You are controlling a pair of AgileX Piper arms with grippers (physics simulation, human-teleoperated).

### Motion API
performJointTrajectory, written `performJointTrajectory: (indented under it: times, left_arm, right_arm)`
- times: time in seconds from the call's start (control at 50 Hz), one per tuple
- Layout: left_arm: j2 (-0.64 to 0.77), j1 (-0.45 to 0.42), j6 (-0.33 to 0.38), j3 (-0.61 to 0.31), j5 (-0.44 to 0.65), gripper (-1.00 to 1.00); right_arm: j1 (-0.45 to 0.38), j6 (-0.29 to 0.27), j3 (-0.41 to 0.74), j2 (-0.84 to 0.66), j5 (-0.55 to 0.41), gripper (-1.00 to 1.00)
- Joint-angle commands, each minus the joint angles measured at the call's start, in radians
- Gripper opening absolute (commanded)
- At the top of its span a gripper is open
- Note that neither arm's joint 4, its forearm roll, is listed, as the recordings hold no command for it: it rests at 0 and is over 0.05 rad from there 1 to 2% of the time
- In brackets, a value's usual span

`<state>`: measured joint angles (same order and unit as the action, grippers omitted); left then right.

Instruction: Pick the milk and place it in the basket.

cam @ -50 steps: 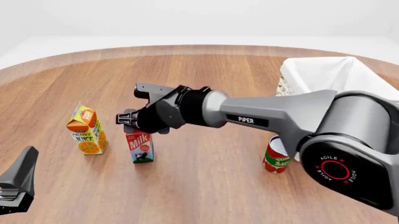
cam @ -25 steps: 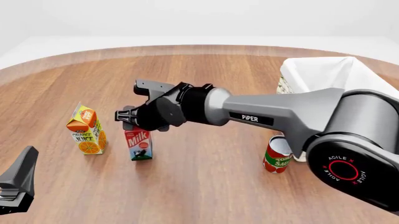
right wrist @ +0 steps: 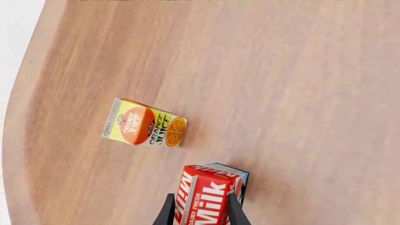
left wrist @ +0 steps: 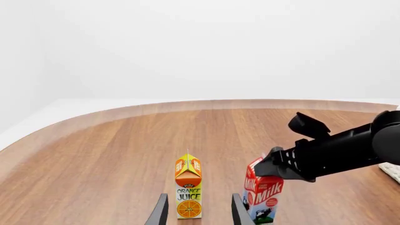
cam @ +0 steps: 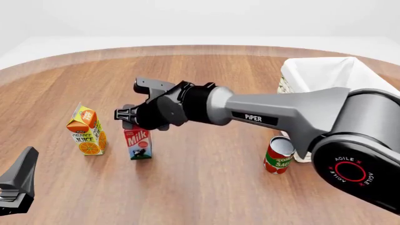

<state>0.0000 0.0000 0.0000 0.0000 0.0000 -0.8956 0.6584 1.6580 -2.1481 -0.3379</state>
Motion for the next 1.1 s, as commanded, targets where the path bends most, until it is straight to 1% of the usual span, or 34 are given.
performJointTrajectory:
  times: [0.02,0.54,1.1]
  left_arm:
    - [0.0,0.0,0.0,0.0,0.0,1.0]
    - [0.0,0.0,0.0,0.0,0.0,1.0]
    - [0.0,0.0,0.0,0.0,0.0,1.0]
  right_arm:
    - [-0.001,0.013,0.01,0.026,0.009,-1.0]
    - [0.004,0.013,-0.01,0.058,0.013,-1.0]
    - [0.021,0.002,-0.065,0.153,0.011,-1.0]
